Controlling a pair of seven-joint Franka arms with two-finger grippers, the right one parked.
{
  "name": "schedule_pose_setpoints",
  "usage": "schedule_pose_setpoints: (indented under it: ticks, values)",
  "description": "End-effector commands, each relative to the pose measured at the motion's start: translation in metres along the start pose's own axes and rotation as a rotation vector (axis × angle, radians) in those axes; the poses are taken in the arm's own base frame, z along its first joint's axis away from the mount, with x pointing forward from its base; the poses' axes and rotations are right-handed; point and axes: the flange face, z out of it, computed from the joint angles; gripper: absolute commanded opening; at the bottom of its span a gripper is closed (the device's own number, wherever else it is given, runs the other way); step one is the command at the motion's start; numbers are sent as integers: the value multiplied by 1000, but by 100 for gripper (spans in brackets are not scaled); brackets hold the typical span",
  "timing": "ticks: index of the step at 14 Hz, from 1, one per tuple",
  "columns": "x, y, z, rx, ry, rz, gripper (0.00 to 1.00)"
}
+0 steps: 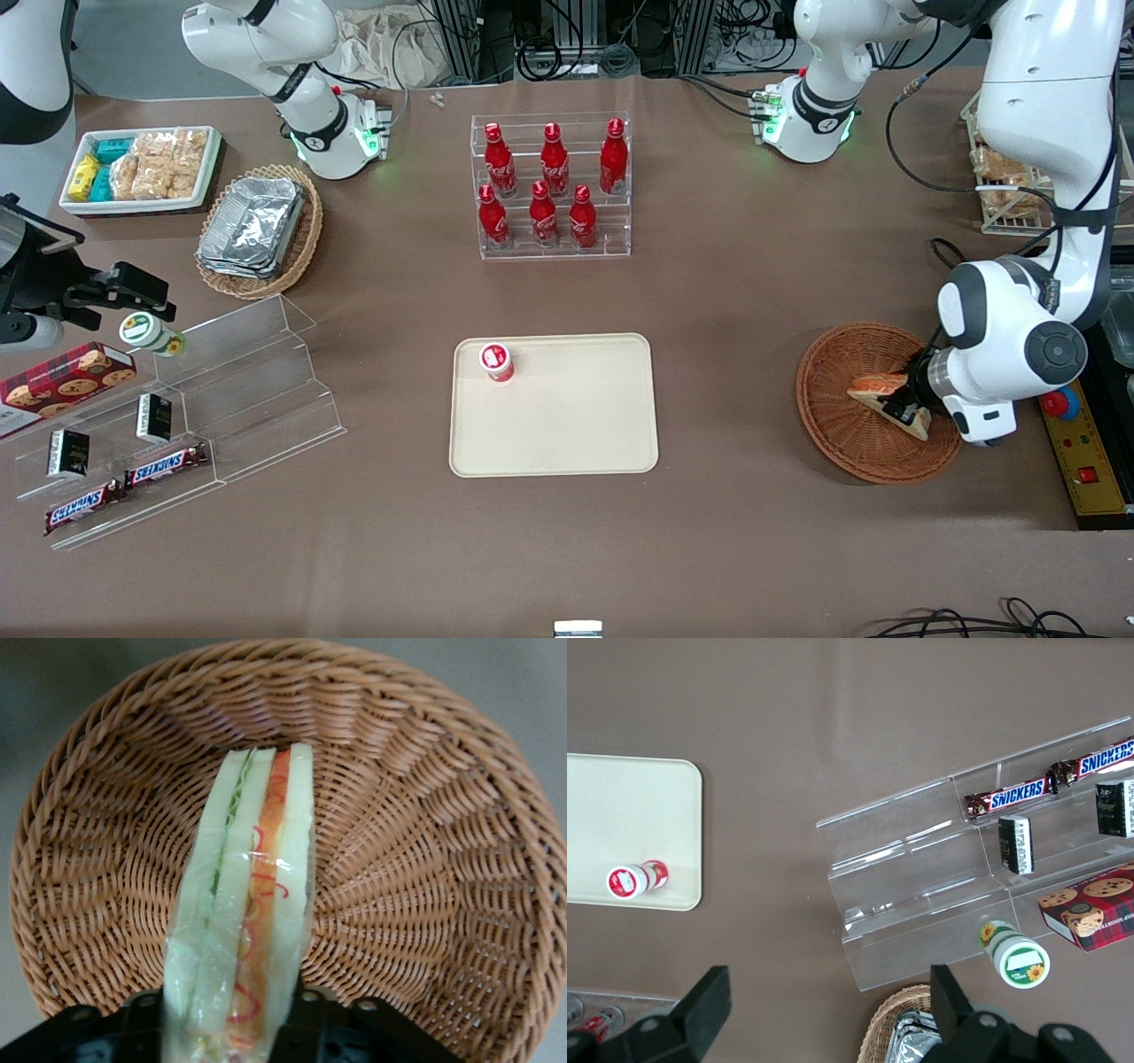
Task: Place sandwich from basket to tray
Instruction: 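Lower the open left gripper and close it on the sandwich, then lift the sandwich and carry it toward the cream tray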
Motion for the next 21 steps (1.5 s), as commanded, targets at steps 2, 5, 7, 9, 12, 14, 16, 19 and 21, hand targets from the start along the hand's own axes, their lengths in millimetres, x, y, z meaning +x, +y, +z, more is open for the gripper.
schedule_pose_setpoints:
  ticks: [2,5,7,9,12,14,16,19,21]
  values:
    - [-4,-6,-66,-10,34,16,0]
    - [-21,-7,-140,49,-12,184,0]
    - [-37,-6,-186,73,-47,307,0]
    - [-68,1,-215,59,-65,480,0]
    - [-145,38,-221,17,-85,687,0]
    - [-190,58,-222,-19,-70,816,0]
    - [-235,74,-217,-35,-67,885,0]
    - [-288,94,-200,-50,-45,973,0]
    - [-320,106,-186,-57,-15,1021,0]
